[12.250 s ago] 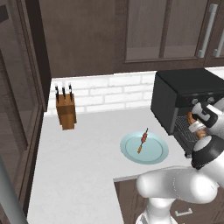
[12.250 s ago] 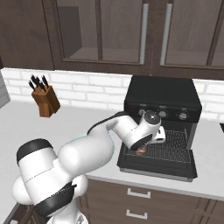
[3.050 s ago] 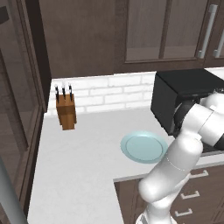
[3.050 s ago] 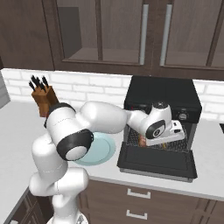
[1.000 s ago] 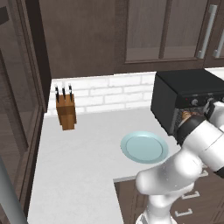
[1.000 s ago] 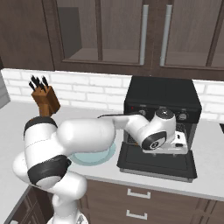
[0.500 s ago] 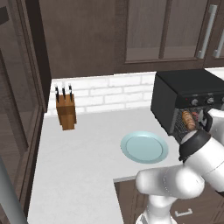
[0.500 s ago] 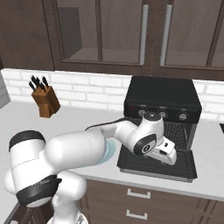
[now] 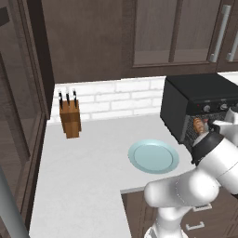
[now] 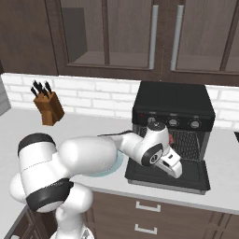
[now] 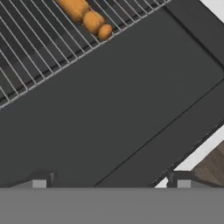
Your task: Pick up the kebab skewer and baguette bread, and place them inside the toaster oven. Close the toaster oven door and start by setting the timer.
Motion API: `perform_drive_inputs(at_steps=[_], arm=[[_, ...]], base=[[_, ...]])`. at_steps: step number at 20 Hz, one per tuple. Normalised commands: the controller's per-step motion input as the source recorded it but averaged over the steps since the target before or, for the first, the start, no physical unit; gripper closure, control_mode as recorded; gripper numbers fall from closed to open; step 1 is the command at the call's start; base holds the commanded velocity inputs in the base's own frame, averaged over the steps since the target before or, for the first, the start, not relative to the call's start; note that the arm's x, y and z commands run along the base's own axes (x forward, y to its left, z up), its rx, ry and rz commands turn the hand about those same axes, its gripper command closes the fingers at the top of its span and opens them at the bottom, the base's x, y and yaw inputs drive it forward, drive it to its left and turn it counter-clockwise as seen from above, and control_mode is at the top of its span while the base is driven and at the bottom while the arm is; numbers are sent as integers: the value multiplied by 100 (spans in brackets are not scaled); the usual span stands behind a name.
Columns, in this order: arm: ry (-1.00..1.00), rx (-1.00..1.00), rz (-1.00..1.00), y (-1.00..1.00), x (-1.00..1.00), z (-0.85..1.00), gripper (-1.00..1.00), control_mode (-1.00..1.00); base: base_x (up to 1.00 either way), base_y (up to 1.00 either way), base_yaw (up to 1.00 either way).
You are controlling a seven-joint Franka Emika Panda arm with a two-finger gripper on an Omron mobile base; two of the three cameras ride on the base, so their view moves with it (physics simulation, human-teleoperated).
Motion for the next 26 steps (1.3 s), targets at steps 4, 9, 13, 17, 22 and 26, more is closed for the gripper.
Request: perform_drive_inputs(at_steps=[4, 9, 13, 17, 22, 26], arm=[[-2, 0, -13, 6, 58, -12, -100, -100], [-5, 0, -13, 5, 44, -6, -100, -100], [-6, 0, -13, 0, 34, -6, -100, -100], [-10, 3, -11, 0, 20, 0, -100, -100], [-13, 5, -12, 5, 15, 0, -100, -100], [-10, 7, -12, 11, 31, 0, -100, -100]], base=[[0, 0, 0], [0, 0, 0], [0, 0, 0], [0, 0, 0], [0, 0, 0], [0, 0, 0]])
